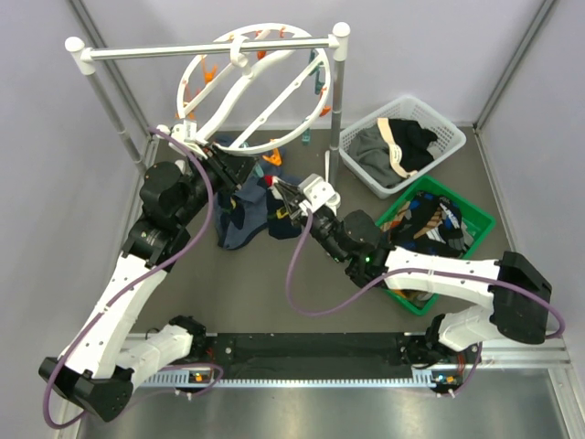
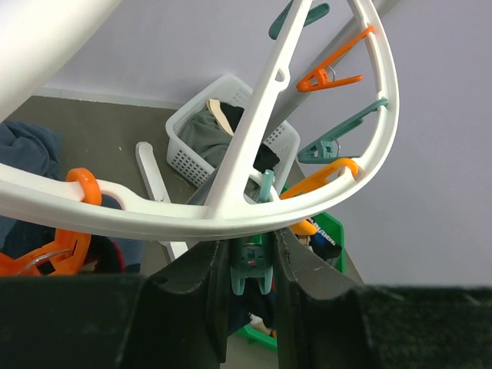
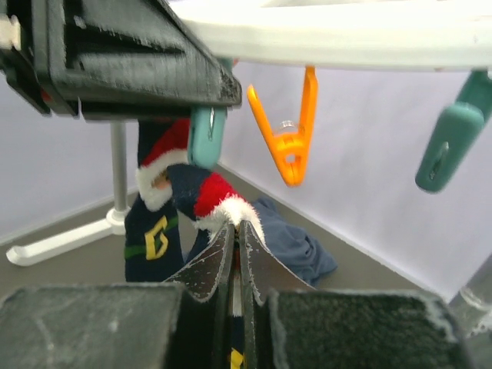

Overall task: Clip the socks to the hanger
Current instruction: Clamp the sock onto the hanger.

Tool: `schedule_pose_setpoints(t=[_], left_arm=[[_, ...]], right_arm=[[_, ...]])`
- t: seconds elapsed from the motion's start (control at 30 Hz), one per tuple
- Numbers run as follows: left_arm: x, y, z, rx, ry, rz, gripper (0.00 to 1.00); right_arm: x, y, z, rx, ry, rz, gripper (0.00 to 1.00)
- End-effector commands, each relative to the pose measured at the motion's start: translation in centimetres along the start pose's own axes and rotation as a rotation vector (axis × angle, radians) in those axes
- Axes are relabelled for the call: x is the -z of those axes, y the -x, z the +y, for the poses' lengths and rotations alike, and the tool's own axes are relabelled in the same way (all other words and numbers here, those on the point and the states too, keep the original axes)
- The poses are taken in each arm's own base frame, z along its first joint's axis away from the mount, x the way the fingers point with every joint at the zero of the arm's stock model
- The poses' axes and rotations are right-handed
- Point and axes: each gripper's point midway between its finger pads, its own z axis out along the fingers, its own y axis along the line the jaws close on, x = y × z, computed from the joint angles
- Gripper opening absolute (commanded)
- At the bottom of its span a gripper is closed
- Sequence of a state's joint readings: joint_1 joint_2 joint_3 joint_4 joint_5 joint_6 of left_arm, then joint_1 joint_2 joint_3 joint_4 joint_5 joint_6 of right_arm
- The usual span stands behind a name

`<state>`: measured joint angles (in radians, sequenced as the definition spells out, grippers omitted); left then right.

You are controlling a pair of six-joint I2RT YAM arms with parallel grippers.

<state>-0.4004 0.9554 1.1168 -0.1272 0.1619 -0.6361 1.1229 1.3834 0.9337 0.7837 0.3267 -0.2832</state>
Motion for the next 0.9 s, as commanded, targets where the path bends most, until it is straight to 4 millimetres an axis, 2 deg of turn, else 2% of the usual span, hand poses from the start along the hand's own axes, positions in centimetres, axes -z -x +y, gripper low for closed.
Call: schedule_pose_setpoints(t=[0.0,0.2,0.23,0.27,0.37,0.4,0.5,0.63,0.87], left_arm=[[0.7,2.8,-1.1,0.021,0.009,-0.083,0.0],[0.4,2.8,-1.2,0.08,0.01,-0.086,0.0],[0.4,2.8,-1.2,0.091,0.01,-0.086,0.0],[0.4,2.7,-1.1,0.096,0.013,-0.085,0.0],[0.2,2.6,-1.1,0.109,0.014,-0.08,0.0],[0.2,2.6,-1.1,0.11,0.014,-0.08,0.0],[0.1,2.6,-1.4,0.124,0.002,-0.083,0.0],[0.0,2.7,-1.7,0.138,-0.013,-0.083,0.0],[-0.1,2.5,-1.8,0.143,-0.018,-0.078,0.0]], right_arm=[[1.0,2.4,-1.0,-0.059,-0.066,-0.098,0.0],[1.5,2.5,-0.8,0.015,-0.126,-0.135,0.0],[1.6,3.5,-1.2,-0.001,-0.156,-0.18,0.0],[1.8,3.3,-1.6,0.015,-0.187,-0.181,0.0],[1.6,4.0,-1.8,0.034,-0.239,-0.227,0.0],[1.4,3.4,-1.3,0.052,-0.239,-0.221,0.0],[1.4,4.1,-1.1,0.076,-0.267,-0.252,0.0],[1.1,3.7,-0.8,0.1,-0.306,-0.257,0.0],[0.8,4.2,-1.1,0.088,-0.343,-0.281,0.0]])
